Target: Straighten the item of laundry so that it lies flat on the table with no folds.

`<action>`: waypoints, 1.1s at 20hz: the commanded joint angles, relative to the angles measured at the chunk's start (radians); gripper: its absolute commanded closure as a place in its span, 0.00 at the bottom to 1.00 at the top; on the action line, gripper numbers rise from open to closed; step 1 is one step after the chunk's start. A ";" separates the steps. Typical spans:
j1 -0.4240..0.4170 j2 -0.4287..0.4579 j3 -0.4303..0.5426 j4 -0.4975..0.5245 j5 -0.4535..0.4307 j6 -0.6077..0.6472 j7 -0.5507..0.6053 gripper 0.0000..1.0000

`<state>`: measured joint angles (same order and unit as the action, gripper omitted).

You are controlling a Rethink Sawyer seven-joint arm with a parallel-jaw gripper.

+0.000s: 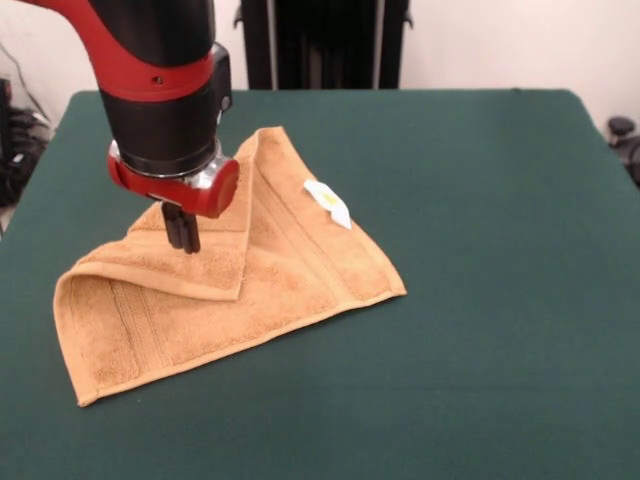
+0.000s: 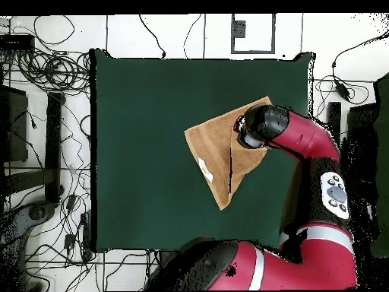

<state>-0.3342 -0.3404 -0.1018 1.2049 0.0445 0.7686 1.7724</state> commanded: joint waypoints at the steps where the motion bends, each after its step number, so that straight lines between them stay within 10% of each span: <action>1: -0.052 -0.034 0.094 0.009 -0.108 0.178 -0.219 1.00; 10: -0.059 0.030 0.124 -0.044 -0.155 0.287 -0.165 1.00; 22: -0.077 0.096 0.195 0.090 -0.218 -0.150 -0.039 1.00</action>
<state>-0.4228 -0.3483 -0.0804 1.1595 -0.1321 0.8171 1.7724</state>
